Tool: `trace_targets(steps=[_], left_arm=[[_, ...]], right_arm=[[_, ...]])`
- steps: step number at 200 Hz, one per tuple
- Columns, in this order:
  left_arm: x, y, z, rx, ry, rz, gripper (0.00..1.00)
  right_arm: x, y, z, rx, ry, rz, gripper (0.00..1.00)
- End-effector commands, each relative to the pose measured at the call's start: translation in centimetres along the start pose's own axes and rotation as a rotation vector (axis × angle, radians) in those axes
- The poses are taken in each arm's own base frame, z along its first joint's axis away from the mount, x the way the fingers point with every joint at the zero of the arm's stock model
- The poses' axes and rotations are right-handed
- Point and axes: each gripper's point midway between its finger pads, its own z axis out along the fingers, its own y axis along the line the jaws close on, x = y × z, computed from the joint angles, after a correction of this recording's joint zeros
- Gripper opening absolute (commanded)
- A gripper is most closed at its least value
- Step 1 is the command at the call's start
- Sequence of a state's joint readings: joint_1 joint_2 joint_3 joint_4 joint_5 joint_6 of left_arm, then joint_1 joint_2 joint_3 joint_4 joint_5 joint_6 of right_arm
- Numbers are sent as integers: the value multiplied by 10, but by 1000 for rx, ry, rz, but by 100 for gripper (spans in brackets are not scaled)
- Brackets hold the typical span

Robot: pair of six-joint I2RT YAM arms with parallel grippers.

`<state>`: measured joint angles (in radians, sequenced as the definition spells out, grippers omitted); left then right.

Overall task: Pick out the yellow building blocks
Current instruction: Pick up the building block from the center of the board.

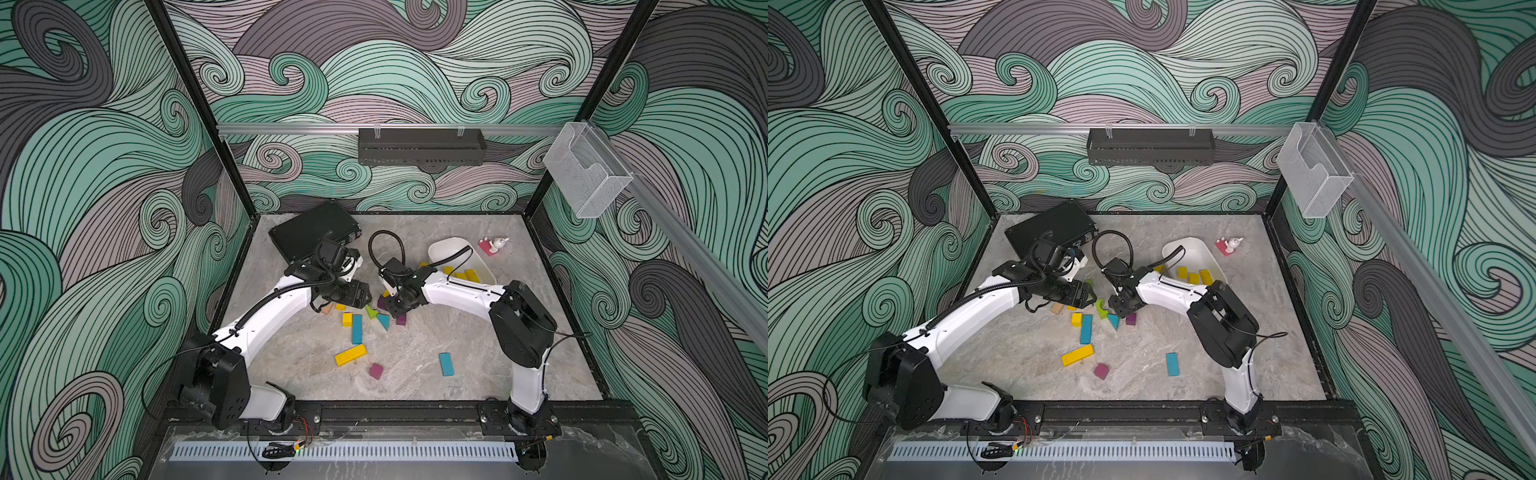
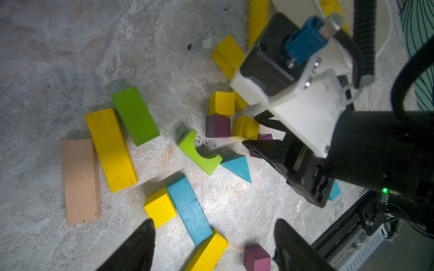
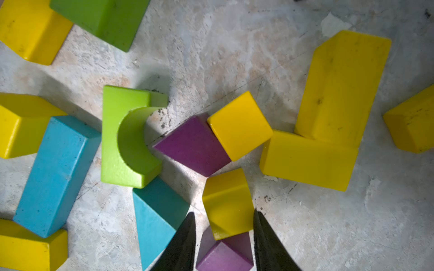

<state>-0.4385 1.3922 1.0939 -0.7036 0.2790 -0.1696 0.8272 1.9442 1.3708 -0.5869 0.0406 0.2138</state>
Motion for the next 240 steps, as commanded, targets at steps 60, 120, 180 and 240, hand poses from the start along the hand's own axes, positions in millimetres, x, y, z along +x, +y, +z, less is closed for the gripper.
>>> trace_targets(steps=[60,120,180,240], left_arm=[[-8,-2,-6,19,-19,-16,79],[-8,-1,-6,21,-20,-20,79],[-8,-2,-6,29,-18,-22,79],[-8,-1,-5,27,-17,-24,79]], right_arm=[[-7,-6,-7,47,-14,-22,42],[-5,-6,-2,53,2,-28,43],[6,-4,13,41,48,-25,43],[3,-4,8,35,36,-35,36]])
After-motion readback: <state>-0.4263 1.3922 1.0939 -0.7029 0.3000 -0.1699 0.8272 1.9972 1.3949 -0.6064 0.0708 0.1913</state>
